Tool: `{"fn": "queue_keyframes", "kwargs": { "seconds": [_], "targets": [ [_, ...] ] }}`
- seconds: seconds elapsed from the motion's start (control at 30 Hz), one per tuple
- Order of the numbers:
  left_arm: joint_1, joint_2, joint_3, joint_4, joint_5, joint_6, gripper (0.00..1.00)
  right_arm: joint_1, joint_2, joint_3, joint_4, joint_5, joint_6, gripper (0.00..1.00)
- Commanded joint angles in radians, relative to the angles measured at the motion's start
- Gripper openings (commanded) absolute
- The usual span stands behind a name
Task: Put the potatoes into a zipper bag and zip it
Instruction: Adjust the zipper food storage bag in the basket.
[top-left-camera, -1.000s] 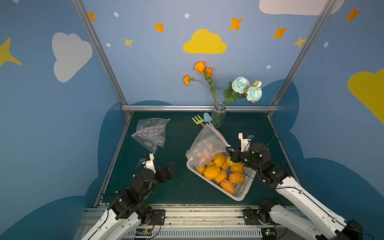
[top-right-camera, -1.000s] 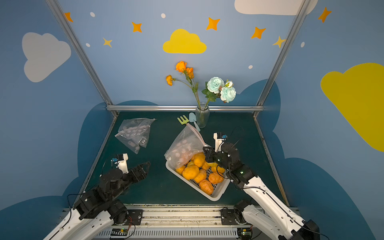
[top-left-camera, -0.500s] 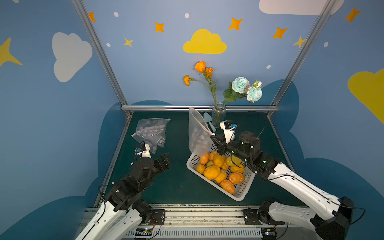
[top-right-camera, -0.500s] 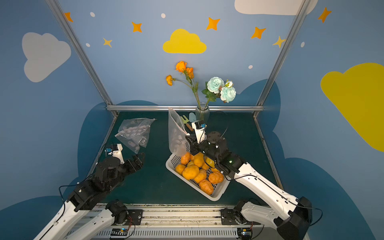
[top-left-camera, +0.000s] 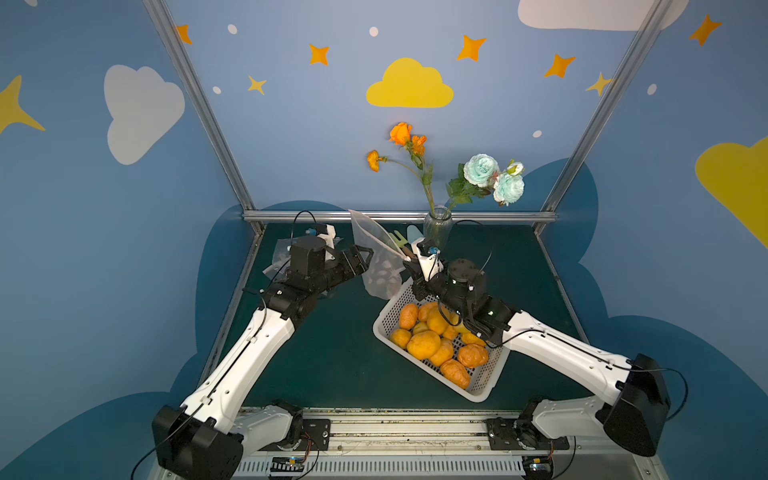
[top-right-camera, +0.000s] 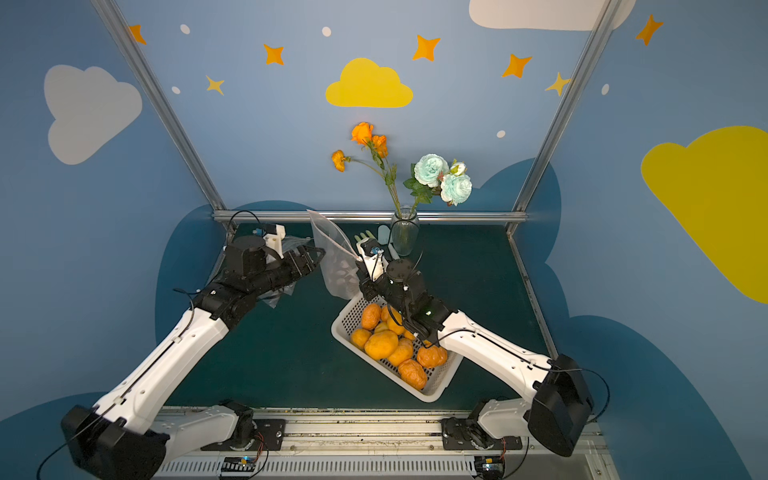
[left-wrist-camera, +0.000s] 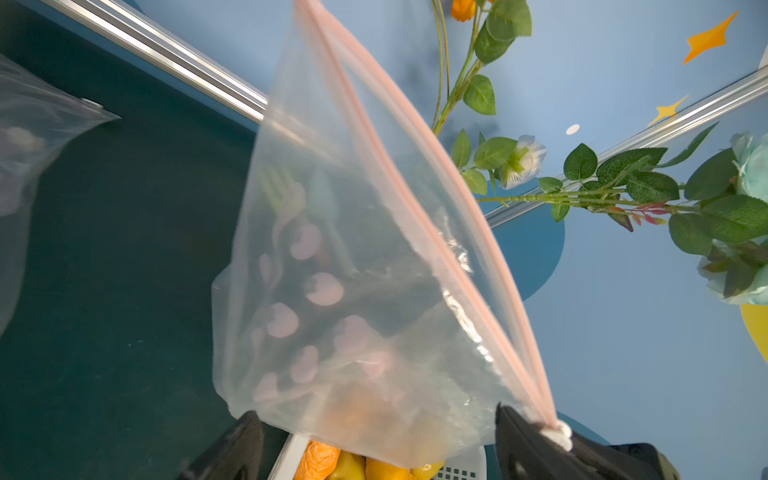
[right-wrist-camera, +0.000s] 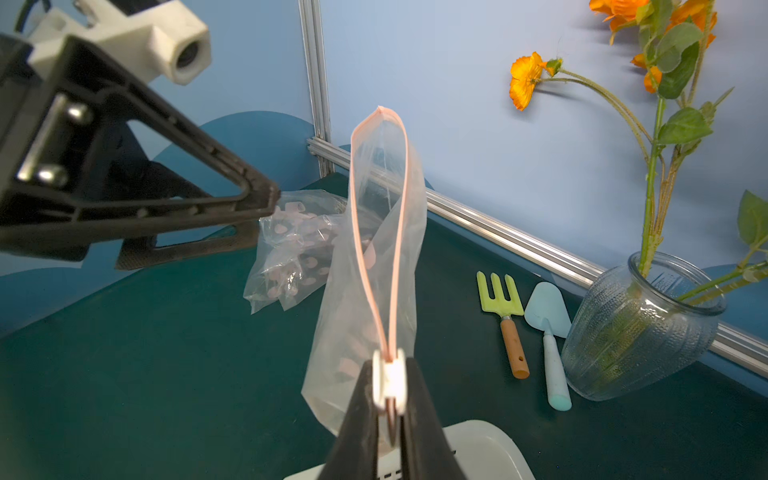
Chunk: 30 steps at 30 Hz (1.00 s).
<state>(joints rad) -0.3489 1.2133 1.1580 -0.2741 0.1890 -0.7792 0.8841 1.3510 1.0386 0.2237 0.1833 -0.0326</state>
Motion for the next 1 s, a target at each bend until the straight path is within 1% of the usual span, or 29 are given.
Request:
{"fn": "queue_keyframes", "kwargs": {
  "seconds": [0.0,0.07,0.17,0.23,0.27,0.33,0.47,0.5,0.63,0.73,0.97],
  "targets": [
    [0.003,0.027,0.079,0.031,0.056,0.006,0.87,0.011,0.024,-0.026,0.116,0.068,-0.034,0.0],
    [0.002,0.053,0.103,0.032,0.053,0.014,0.86,0.019,0.032,-0.044,0.15,0.054,-0.057,0.0],
    [0.003,0.083,0.123,0.034,0.052,0.018,0.81,0.026,0.036,-0.052,0.184,0.056,-0.07,0.0],
    [0.004,0.103,0.136,0.023,0.05,0.019,0.74,0.026,0.027,-0.06,0.194,0.047,-0.07,0.0],
    [0.006,0.112,0.141,0.016,0.016,0.02,0.7,0.026,0.021,-0.069,0.203,0.039,-0.071,0.0],
    [0.01,0.127,0.151,0.01,0.005,0.024,0.65,0.026,0.01,-0.097,0.237,0.012,-0.076,0.0],
    [0.01,0.154,0.169,0.001,0.001,0.03,0.63,0.029,0.005,-0.106,0.237,0.001,-0.065,0.0],
    [0.014,0.164,0.177,-0.001,0.0,0.032,0.62,0.029,0.004,-0.108,0.238,-0.007,-0.064,0.0],
    [0.028,0.221,0.206,-0.018,0.014,0.023,0.51,0.037,-0.001,-0.121,0.253,-0.017,-0.061,0.0],
    [0.042,0.254,0.21,-0.017,0.03,0.006,0.45,0.041,0.004,-0.114,0.248,-0.015,-0.057,0.0],
    [0.059,0.267,0.213,-0.015,0.035,-0.006,0.22,0.046,0.009,-0.106,0.241,-0.013,-0.06,0.0]
  ]
}}
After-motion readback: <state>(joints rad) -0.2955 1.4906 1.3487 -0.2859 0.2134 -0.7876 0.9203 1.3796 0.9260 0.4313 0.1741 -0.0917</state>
